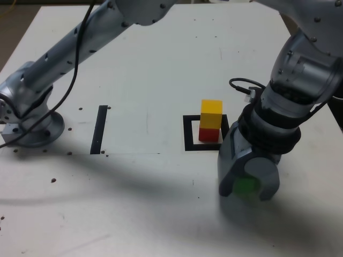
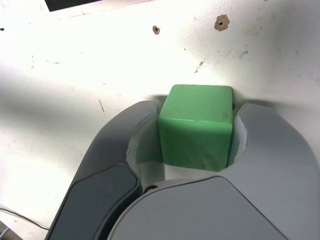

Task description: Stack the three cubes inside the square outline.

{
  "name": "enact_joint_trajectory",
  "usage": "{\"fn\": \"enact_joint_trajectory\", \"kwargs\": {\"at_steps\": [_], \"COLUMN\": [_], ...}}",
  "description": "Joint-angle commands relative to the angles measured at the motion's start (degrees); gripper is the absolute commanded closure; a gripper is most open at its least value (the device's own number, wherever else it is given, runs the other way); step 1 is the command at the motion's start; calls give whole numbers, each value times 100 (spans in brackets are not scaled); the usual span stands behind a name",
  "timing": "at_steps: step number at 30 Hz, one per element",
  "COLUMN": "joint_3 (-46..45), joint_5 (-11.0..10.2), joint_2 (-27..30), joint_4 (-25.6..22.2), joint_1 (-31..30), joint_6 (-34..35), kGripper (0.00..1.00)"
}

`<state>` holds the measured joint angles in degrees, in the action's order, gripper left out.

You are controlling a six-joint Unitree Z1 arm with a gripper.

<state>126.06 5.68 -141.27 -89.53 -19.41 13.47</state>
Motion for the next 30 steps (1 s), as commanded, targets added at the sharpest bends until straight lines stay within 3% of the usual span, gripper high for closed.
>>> {"fn": "enact_joint_trajectory", "kwargs": {"at_steps": [1,9,20,30], "joint_3": [20,-58,-1056,-1661], "joint_5": [-5,-177,-543,-704], "joint_2": [-22,456,1795,2385], "joint_4": [-134,-393,-428,-424], "joint_1": [8,-9,92,649], "joint_6": [-6,14,-24,-652], "kGripper": [80,81,81,81]}}
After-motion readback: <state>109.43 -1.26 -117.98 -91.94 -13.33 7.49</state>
